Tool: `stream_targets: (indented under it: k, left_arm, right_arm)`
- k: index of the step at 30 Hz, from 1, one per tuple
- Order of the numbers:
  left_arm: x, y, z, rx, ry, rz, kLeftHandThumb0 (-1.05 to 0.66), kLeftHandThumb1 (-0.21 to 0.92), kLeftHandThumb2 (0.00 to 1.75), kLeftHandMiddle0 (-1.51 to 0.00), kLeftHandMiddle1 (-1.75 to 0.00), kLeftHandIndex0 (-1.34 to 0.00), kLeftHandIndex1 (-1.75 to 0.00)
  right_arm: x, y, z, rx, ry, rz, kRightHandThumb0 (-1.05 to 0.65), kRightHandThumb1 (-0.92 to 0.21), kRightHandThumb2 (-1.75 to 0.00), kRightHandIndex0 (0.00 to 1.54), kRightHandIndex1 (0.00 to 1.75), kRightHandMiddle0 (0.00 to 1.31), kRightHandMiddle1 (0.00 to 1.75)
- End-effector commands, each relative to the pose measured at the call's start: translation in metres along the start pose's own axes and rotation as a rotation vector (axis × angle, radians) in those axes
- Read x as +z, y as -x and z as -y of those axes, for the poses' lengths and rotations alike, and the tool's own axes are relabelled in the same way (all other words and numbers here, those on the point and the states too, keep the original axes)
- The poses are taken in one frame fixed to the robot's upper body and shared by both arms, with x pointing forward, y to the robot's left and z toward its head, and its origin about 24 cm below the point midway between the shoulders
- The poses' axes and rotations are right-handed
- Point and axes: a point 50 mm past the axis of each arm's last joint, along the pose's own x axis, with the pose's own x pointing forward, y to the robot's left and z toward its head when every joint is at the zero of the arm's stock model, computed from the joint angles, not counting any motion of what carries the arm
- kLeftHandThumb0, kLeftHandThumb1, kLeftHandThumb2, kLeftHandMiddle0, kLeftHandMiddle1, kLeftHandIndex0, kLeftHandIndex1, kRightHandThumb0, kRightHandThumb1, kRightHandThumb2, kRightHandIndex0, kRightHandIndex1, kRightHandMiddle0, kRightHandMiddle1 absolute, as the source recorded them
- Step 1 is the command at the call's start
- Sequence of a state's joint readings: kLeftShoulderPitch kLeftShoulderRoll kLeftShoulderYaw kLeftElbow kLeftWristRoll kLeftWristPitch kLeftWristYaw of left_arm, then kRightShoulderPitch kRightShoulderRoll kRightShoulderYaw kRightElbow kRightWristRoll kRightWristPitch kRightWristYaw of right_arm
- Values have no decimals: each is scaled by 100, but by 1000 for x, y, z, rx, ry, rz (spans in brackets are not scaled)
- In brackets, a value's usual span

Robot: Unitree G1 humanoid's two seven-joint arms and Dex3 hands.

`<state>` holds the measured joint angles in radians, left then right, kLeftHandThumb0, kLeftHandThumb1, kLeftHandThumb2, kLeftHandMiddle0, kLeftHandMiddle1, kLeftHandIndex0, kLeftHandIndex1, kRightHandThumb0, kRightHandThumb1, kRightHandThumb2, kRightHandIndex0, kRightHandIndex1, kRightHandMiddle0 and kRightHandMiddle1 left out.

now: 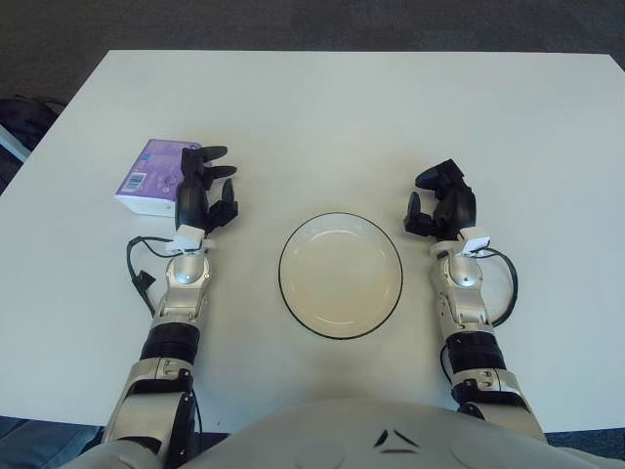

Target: Put the tissue paper into the plate.

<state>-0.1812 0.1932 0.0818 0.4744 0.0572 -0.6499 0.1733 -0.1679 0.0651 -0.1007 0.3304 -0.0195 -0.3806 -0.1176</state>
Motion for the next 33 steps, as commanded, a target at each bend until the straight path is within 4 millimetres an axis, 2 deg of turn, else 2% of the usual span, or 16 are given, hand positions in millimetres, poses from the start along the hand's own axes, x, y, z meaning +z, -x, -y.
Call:
stream_targets:
  k: [1,33]
  left_arm:
    - [-53,86,16,-35,21,-349,-59,92,74,-35,-113,-7,-137]
    - [-53,88,14,-39,18,-353,-59,92,74,-34,-112,-8,-132]
  right_arm:
    - [-59,51,7,-42,17,-347,-1,-17,-143,74,175,59,155]
    - [-57,53,6,-40,-5,-346,-1,-15,-145,76,175,62,153]
